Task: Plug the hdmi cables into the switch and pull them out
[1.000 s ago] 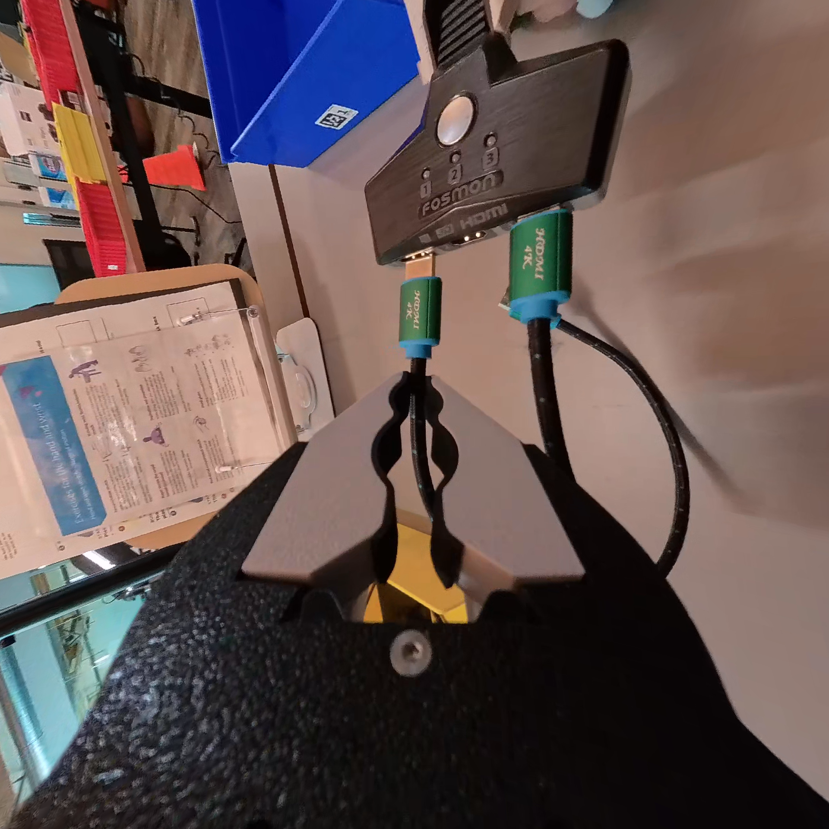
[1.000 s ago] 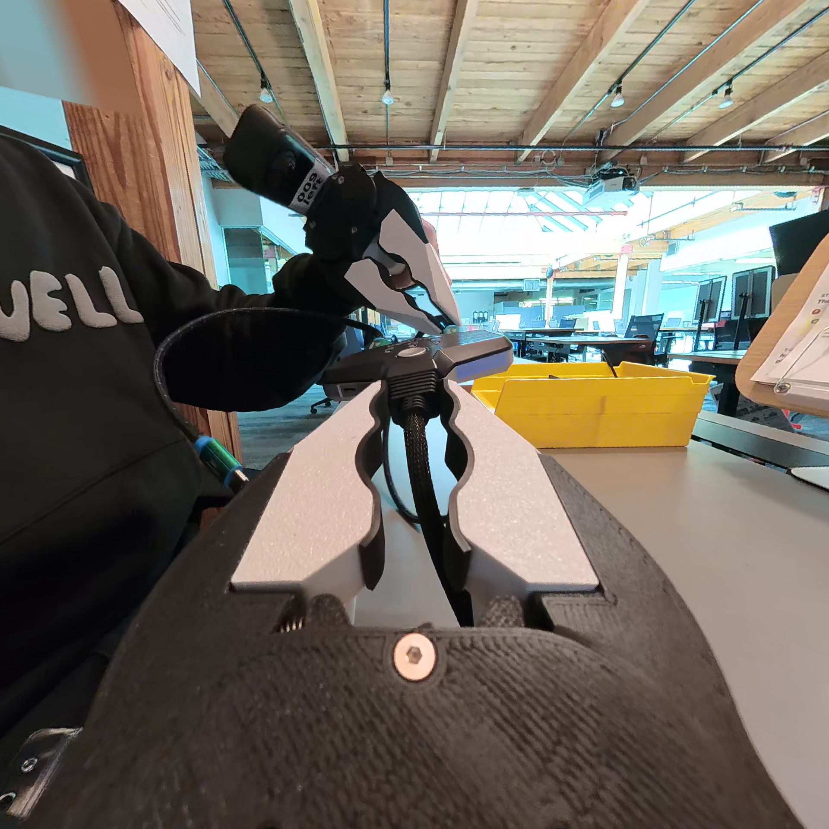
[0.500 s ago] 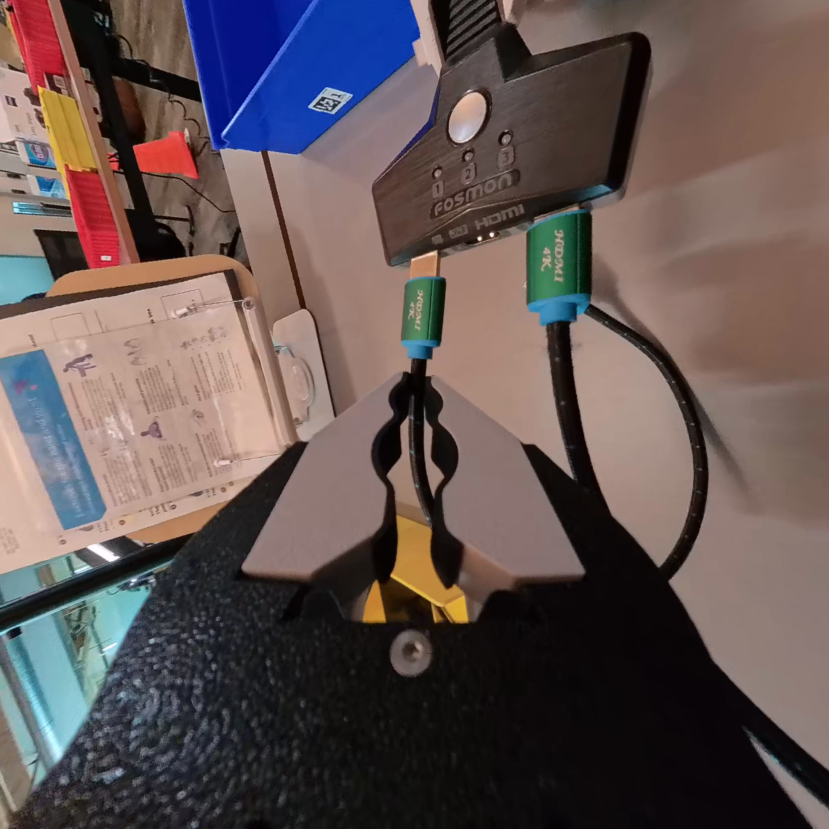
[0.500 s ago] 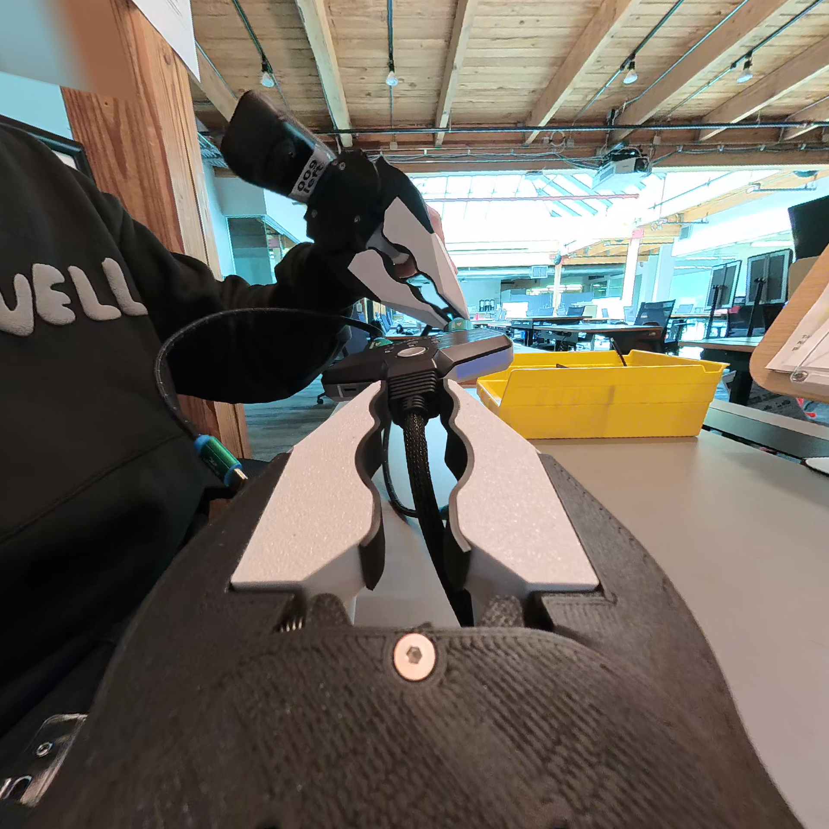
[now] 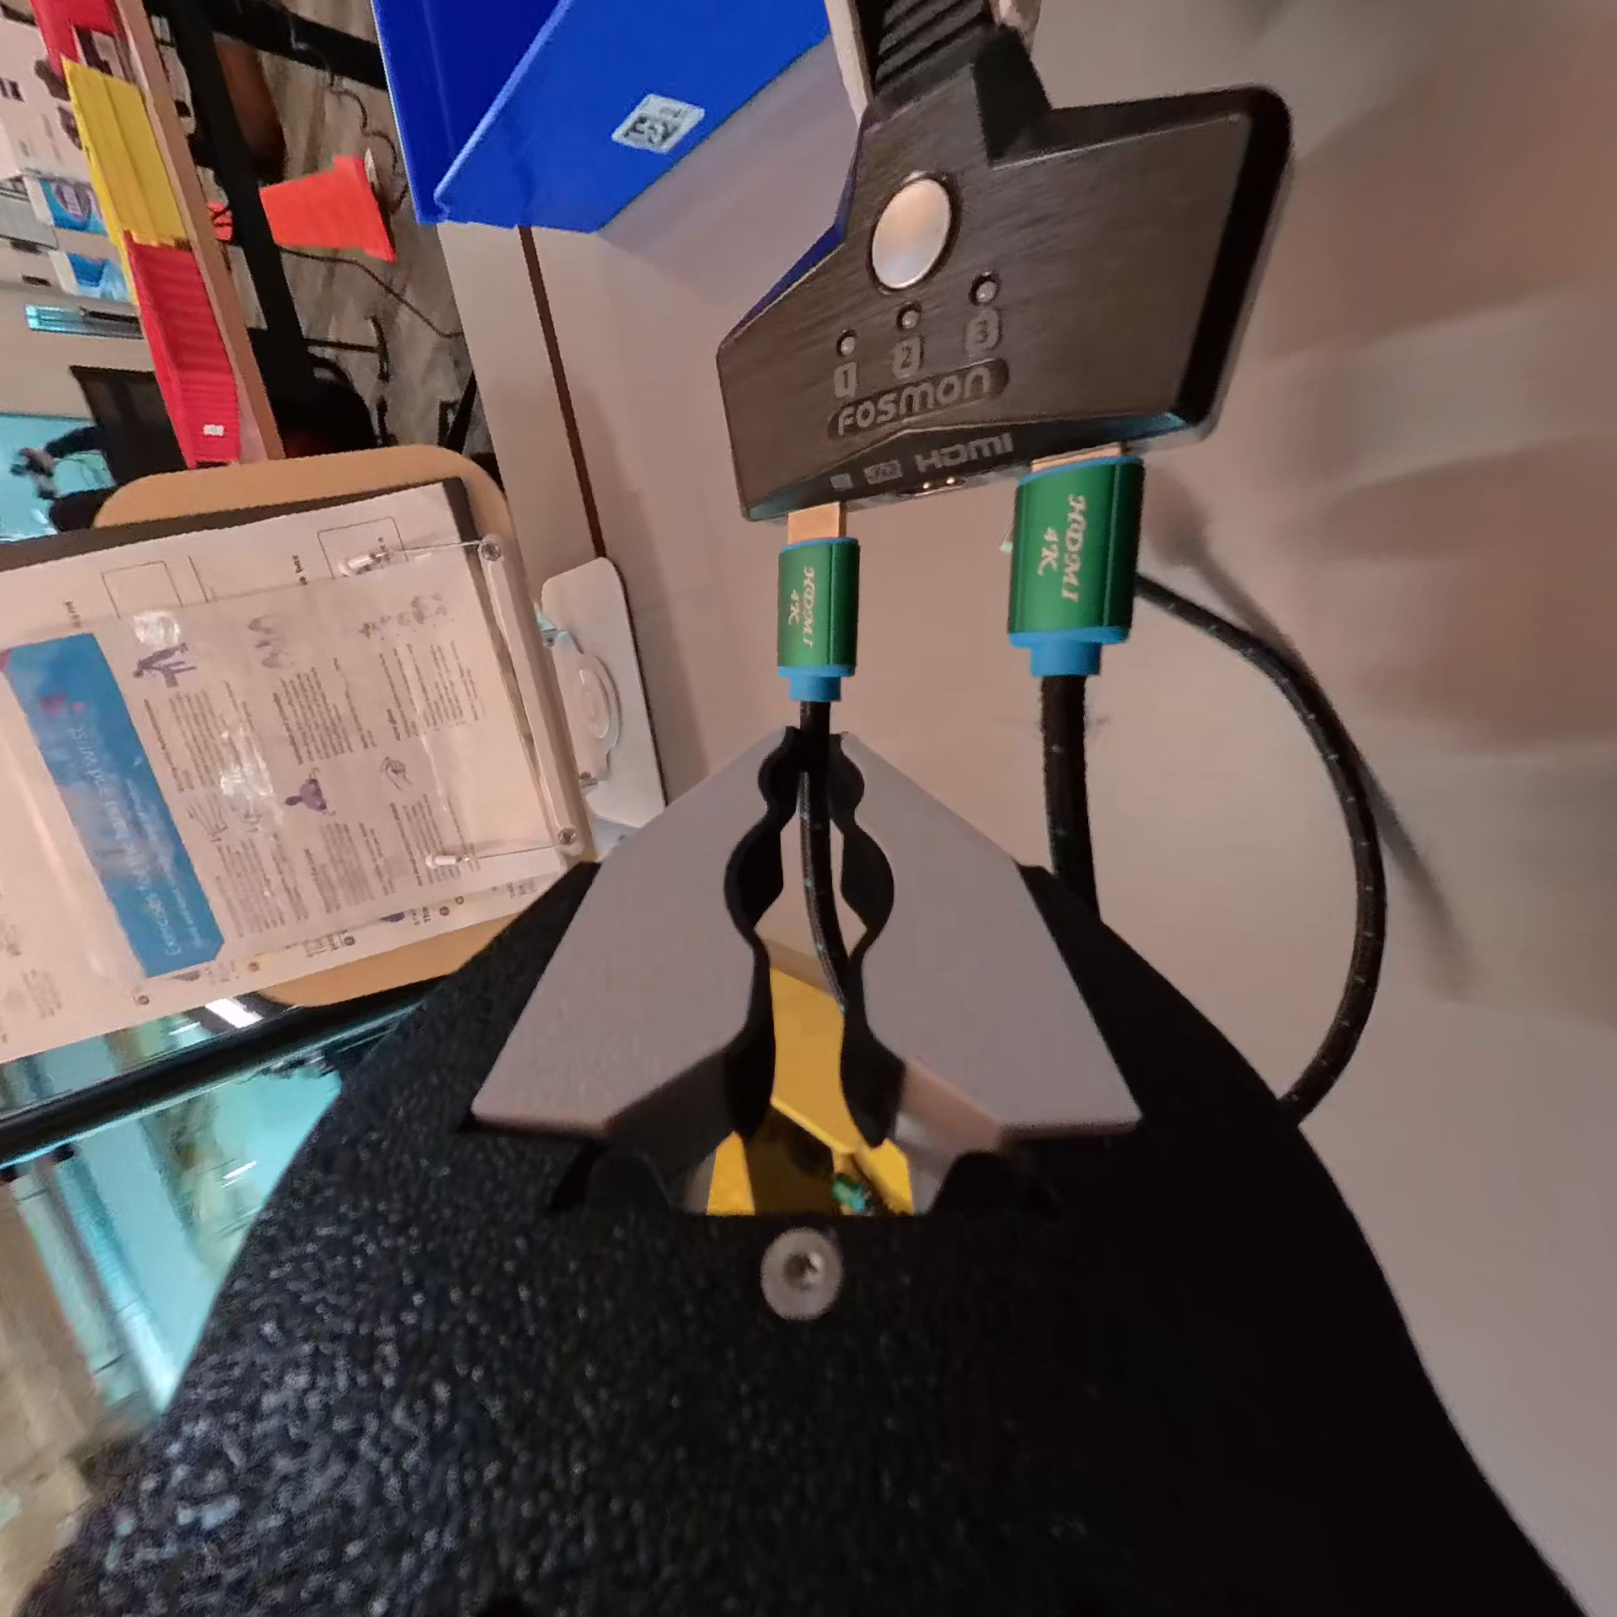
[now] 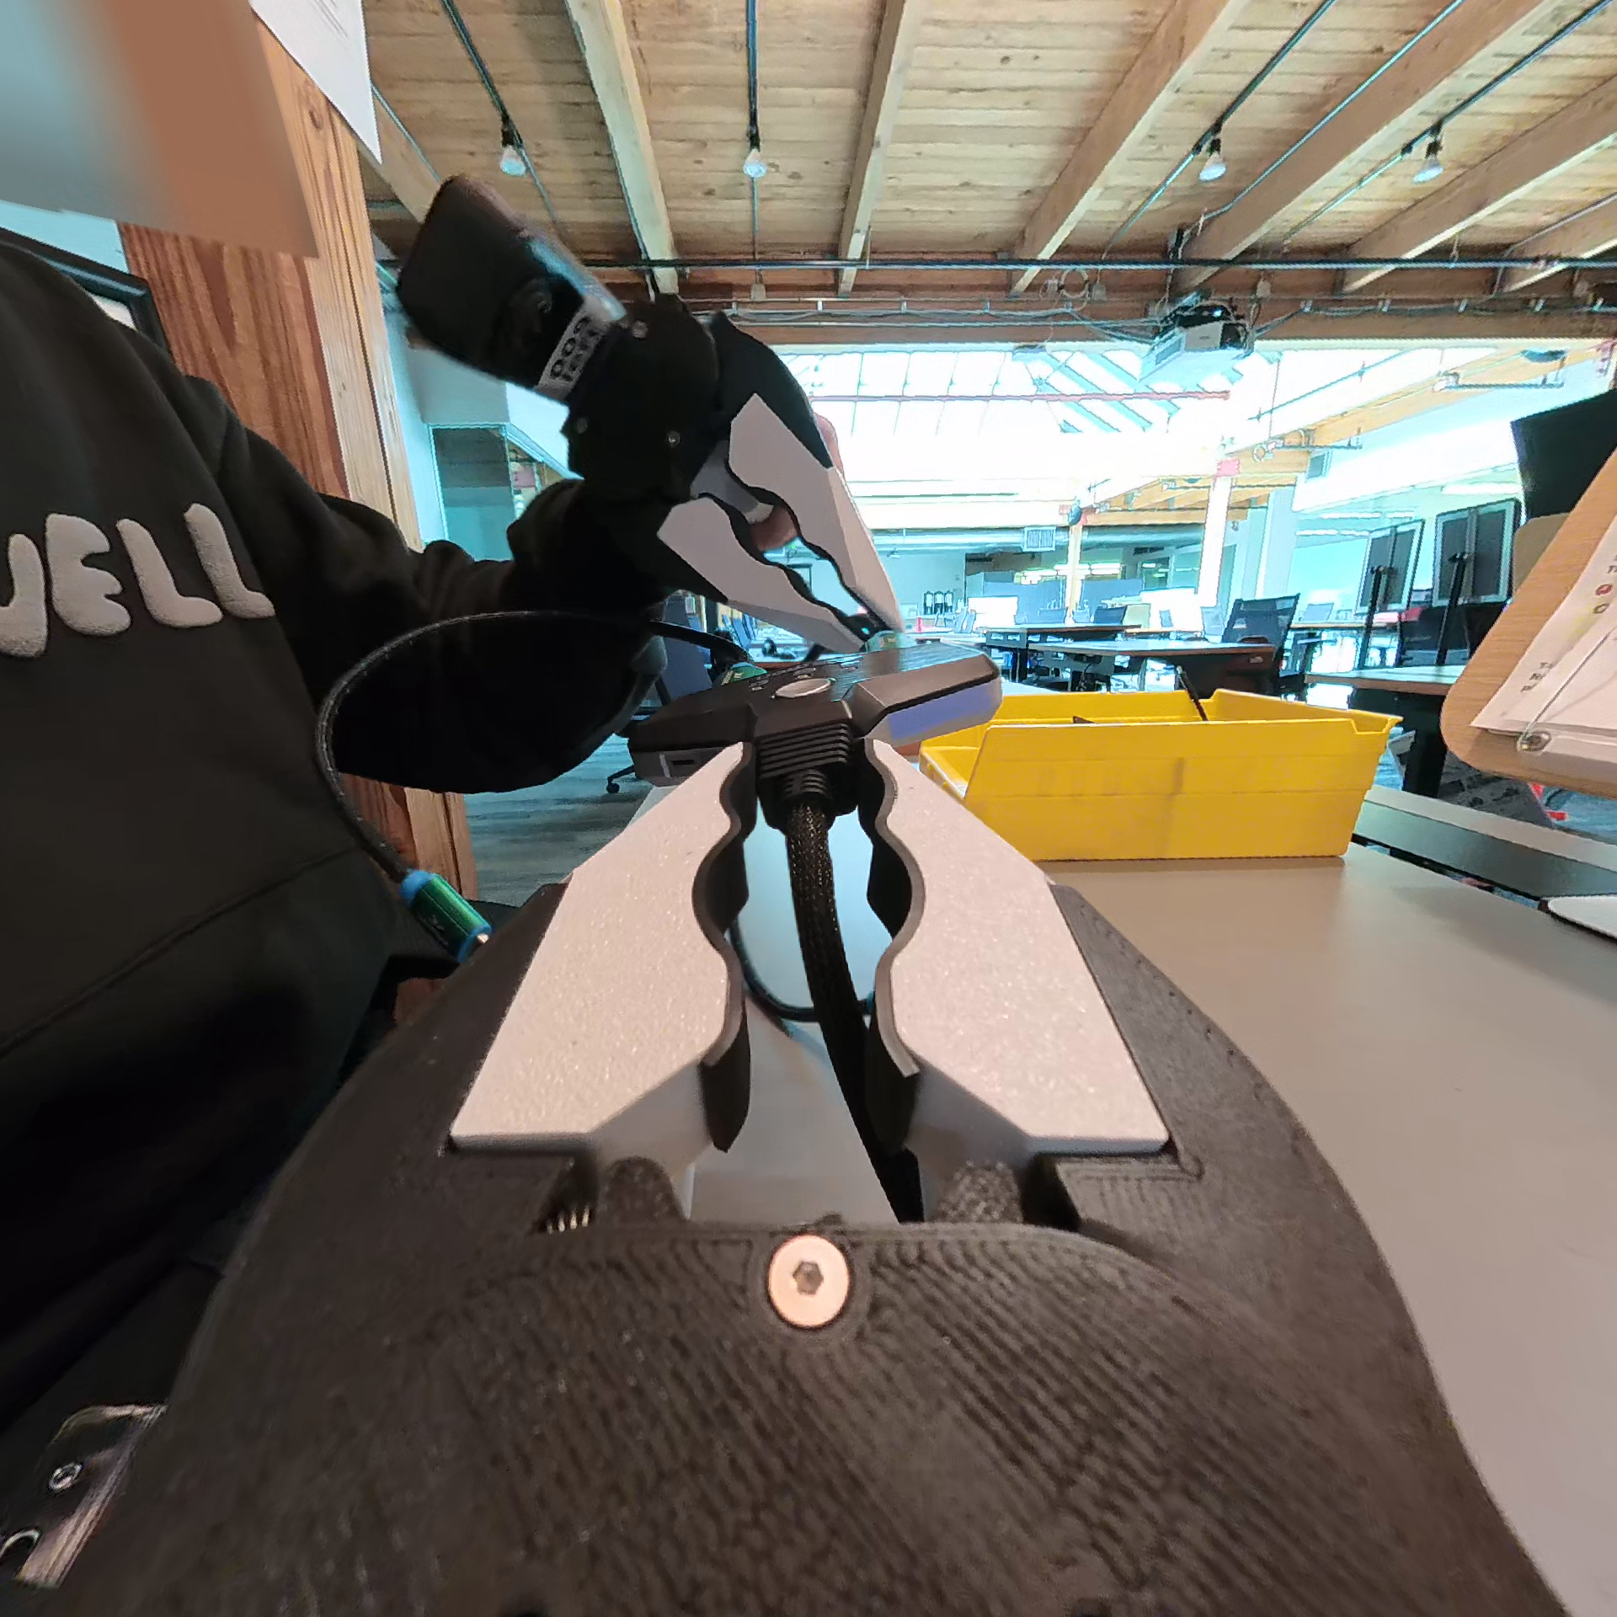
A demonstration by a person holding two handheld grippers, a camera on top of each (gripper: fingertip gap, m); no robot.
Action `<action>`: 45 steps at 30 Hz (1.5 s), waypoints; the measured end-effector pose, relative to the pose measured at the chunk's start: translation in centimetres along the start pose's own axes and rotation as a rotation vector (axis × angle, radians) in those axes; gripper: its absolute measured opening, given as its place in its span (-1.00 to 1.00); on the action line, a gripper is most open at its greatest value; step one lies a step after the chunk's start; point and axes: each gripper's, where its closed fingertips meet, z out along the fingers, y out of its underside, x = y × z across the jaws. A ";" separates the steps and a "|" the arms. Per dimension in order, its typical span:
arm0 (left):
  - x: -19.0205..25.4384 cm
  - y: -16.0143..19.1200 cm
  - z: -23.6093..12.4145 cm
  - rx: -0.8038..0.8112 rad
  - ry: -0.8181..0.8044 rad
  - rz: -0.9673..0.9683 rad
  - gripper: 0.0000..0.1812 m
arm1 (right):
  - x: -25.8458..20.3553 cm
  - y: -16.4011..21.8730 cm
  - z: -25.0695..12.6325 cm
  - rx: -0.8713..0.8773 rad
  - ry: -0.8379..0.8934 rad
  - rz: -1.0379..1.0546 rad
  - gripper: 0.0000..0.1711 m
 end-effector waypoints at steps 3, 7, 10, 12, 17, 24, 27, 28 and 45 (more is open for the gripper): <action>0.1 -0.8 -0.6 0.162 0.083 -0.120 -0.96 | -0.3 -0.7 -0.2 0.033 -0.016 -0.017 -0.75; 0.2 -2.4 -2.4 0.483 0.305 -0.377 -0.82 | -1.0 -1.1 -0.2 0.056 -0.053 -0.026 -0.75; 0.3 -2.3 -2.4 0.572 0.373 -0.468 -0.64 | -1.0 -1.1 -0.2 0.053 -0.050 -0.027 -0.75; 0.8 -2.2 -1.8 0.570 0.389 -0.482 -0.62 | -1.0 -1.1 -0.2 0.053 -0.051 -0.029 -0.76; 1.4 -2.6 -0.8 0.565 0.404 -0.497 -0.81 | -1.0 -0.8 0.0 0.040 -0.054 -0.029 -0.75; 0.9 -1.9 0.0 0.541 0.380 -0.521 -0.82 | -0.4 0.0 0.4 0.015 -0.016 -0.024 -0.74; 0.1 -2.4 -1.0 0.651 0.358 -0.532 -0.82 | -0.6 0.1 0.6 0.014 -0.028 -0.021 -0.75; 0.1 -2.2 -1.0 0.635 0.345 -0.501 -0.82 | -0.5 0.9 0.8 -0.033 -0.024 -0.019 -0.75; 0.9 -1.5 -0.9 0.515 0.390 -0.350 -0.82 | -1.0 1.8 1.5 -0.082 -0.036 -0.052 -0.76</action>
